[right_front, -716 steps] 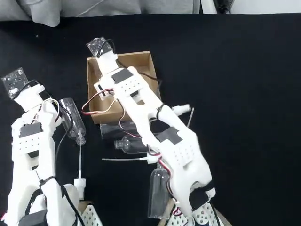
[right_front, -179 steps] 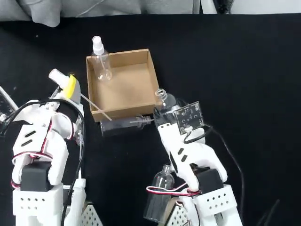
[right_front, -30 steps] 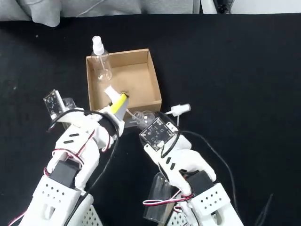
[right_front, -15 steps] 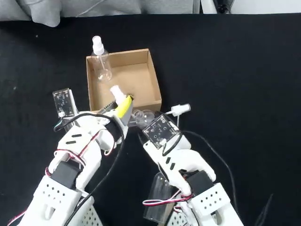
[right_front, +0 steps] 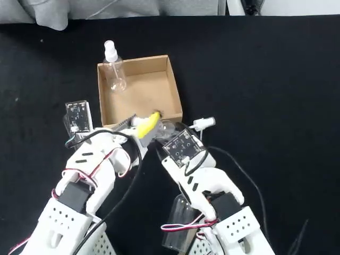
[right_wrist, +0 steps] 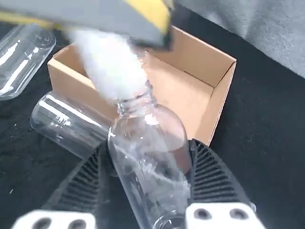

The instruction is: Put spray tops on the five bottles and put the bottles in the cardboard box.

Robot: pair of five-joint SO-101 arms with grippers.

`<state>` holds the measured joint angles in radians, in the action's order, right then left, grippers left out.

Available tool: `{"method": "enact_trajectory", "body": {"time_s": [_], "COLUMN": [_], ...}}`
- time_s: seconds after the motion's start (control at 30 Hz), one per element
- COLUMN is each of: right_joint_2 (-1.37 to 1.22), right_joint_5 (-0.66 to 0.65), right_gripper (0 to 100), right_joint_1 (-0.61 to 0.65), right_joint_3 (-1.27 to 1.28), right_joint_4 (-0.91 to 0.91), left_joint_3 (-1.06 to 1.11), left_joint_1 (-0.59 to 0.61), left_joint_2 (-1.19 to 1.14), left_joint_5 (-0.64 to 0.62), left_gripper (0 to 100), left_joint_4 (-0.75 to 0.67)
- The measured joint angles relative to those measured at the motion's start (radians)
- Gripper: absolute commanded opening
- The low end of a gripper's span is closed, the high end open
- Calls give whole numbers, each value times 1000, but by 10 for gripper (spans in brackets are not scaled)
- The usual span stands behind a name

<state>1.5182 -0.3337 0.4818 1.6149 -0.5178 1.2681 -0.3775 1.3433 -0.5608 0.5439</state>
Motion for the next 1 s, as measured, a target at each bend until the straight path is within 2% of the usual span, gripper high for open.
{"method": "enact_trajectory", "body": {"time_s": [0.2, 0.5, 0.7, 1.0], "right_joint_2": [0, 0, 0, 0], "right_joint_5": [0, 0, 0, 0], "right_gripper": [99, 99, 99, 99], "right_joint_1": [2, 2, 2, 2], "right_joint_3": [0, 0, 0, 0], "right_joint_4": [2, 2, 2, 2], "left_joint_3": [2, 2, 2, 5], "left_joint_1": [2, 32, 46, 60], "left_joint_2": [0, 0, 2, 229], "left_joint_5": [-29, -37, -92, -98], "left_gripper": [270, 270, 270, 270], "left_joint_4": [58, 58, 58, 58]}}
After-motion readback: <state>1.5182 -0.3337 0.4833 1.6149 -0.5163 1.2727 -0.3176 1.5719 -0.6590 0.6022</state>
